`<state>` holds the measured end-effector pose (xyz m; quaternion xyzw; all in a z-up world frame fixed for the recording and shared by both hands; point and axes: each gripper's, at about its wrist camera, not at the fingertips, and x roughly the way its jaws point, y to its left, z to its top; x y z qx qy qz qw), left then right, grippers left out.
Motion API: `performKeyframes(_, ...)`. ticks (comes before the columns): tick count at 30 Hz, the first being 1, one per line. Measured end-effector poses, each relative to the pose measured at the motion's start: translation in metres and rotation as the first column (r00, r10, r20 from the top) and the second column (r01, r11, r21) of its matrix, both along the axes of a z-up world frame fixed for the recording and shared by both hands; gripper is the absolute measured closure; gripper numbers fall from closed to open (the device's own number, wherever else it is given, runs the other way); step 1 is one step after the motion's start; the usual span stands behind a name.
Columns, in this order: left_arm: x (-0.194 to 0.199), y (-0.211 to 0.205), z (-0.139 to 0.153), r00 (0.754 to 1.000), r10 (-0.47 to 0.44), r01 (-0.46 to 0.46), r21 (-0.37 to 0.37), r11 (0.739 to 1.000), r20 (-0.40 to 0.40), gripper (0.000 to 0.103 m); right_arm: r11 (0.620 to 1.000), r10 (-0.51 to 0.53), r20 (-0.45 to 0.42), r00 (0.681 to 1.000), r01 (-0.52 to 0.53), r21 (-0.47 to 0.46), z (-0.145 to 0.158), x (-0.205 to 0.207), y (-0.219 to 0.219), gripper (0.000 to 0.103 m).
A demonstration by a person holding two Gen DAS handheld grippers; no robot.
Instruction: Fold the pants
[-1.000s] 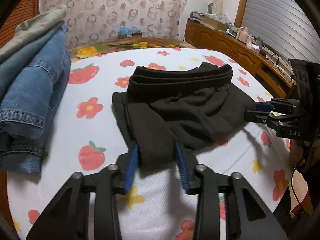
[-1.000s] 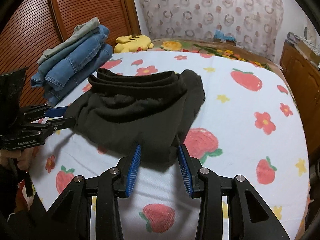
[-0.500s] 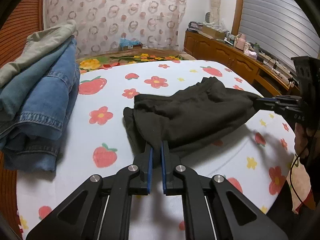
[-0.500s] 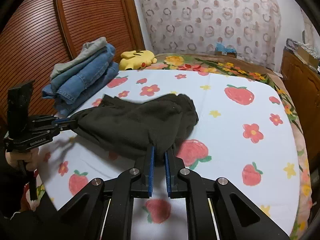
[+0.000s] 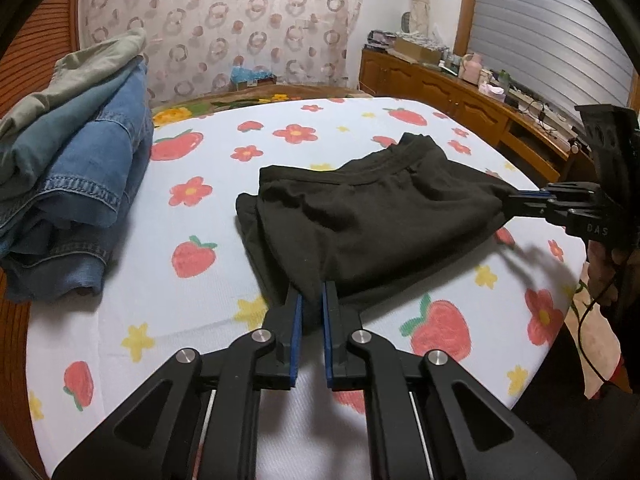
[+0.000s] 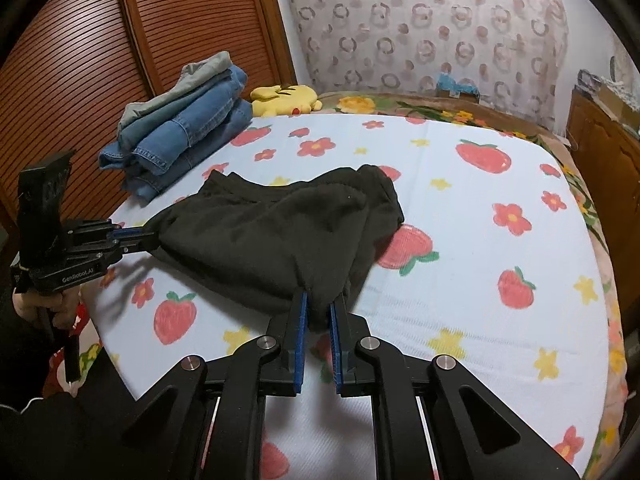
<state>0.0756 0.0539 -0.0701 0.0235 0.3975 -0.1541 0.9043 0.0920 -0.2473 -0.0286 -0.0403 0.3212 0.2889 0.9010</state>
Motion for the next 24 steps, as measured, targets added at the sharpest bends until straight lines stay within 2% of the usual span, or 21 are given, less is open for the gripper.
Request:
performKeyframes(5, 0.0, -0.001, 0.004, 1.0, 0.011, -0.011, 0.019, 1.0, 0.013, 0.09, 1.0, 0.008, 0.02, 1.0, -0.008, 0.019, 0.006, -0.005, -0.001, 0.093)
performKeyframes(9, 0.001, 0.0, 0.008, 1.0, 0.017, -0.018, 0.025, 1.0, 0.023, 0.083, 1.0, 0.001, 0.044, 0.999, -0.001, -0.008, 0.008, -0.01, 0.002, 0.089)
performKeyframes(11, 0.001, 0.0, 0.01, 0.999, 0.019, -0.019, 0.025, 1.0, 0.029, 0.075, 1.0, 0.0, 0.051, 0.999, 0.0, -0.01, 0.01, -0.012, 0.001, 0.088)
performKeyframes(14, 0.001, 0.001, 0.015, 0.999, 0.016, -0.017, 0.018, 1.0, 0.043, 0.059, 1.0, -0.013, 0.062, 0.998, 0.014, -0.013, 0.013, -0.013, -0.001, 0.088)
performKeyframes(15, 0.002, 0.001, 0.016, 0.999, 0.018, -0.018, 0.016, 1.0, 0.048, 0.054, 1.0, -0.014, 0.065, 0.998, 0.015, -0.013, 0.014, -0.013, -0.001, 0.084)
performKeyframes(17, 0.006, 0.0, 0.018, 0.999, 0.014, -0.014, 0.012, 1.0, 0.052, 0.054, 1.0, -0.021, 0.073, 0.997, 0.023, -0.016, 0.014, -0.011, -0.001, 0.073)
performKeyframes(18, 0.008, -0.001, 0.019, 0.998, 0.015, -0.015, 0.01, 1.0, 0.053, 0.054, 1.0, -0.024, 0.078, 0.997, 0.025, -0.015, 0.015, -0.01, -0.001, 0.071)
performKeyframes(24, 0.028, -0.004, 0.02, 0.998, 0.02, -0.02, 0.0, 1.0, 0.058, 0.054, 1.0, -0.026, 0.084, 0.996, 0.027, -0.007, 0.017, 0.009, 0.009, 0.069)
